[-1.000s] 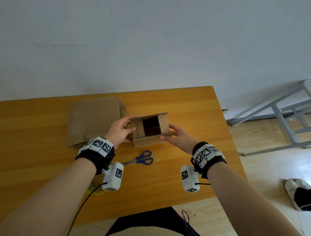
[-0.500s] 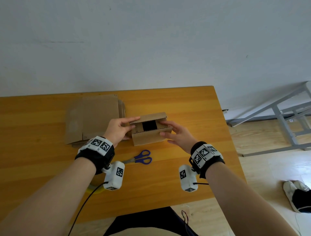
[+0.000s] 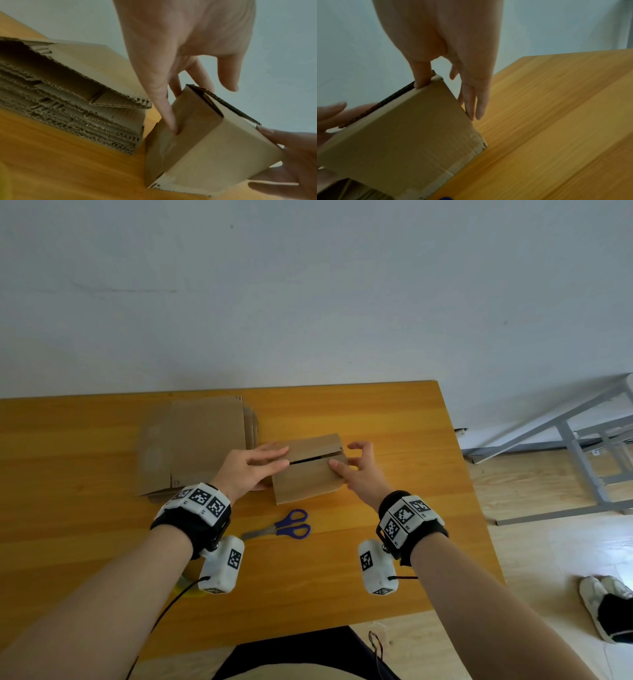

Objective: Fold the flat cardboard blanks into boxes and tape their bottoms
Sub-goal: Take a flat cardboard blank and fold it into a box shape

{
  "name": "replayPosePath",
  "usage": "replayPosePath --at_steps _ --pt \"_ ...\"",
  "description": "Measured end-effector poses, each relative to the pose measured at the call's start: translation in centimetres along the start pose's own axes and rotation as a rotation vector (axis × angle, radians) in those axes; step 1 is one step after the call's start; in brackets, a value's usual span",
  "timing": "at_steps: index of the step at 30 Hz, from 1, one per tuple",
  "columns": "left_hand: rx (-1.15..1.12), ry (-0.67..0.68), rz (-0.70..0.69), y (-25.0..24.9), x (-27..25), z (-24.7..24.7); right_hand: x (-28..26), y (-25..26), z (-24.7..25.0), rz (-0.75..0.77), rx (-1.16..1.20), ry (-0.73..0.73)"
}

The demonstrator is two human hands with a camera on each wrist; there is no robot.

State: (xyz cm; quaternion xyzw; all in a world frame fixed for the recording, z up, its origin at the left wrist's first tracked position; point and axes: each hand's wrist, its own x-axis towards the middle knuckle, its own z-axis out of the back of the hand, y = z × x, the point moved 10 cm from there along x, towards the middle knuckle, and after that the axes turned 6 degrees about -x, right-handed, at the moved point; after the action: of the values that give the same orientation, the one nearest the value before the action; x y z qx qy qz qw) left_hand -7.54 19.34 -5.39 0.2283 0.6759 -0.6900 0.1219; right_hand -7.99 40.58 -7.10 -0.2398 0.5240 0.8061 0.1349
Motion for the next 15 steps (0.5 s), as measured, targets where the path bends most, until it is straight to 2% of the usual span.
replayPosePath --at_steps 4,8,12,15 --pt "0.277 0.042 -0.139 -0.6 -0.1 -0.3 -0.6 0.8 0.2 0.099 -0.079 -0.066" --pt "0.408 0.013 -0.177 -0.5 -0.3 -0.2 -1.5 3.3 -0.4 0.327 -0.462 -0.136" --pt "0.467 0.001 -0.198 -0.6 -0.5 -0.4 -2.7 5.5 -3.5 0.524 -0.83 -0.082" --pt "0.47 -0.009 -0.201 -0.4 -0.6 -0.3 -3.8 5.6 -5.7 0.613 -0.979 -0.003"
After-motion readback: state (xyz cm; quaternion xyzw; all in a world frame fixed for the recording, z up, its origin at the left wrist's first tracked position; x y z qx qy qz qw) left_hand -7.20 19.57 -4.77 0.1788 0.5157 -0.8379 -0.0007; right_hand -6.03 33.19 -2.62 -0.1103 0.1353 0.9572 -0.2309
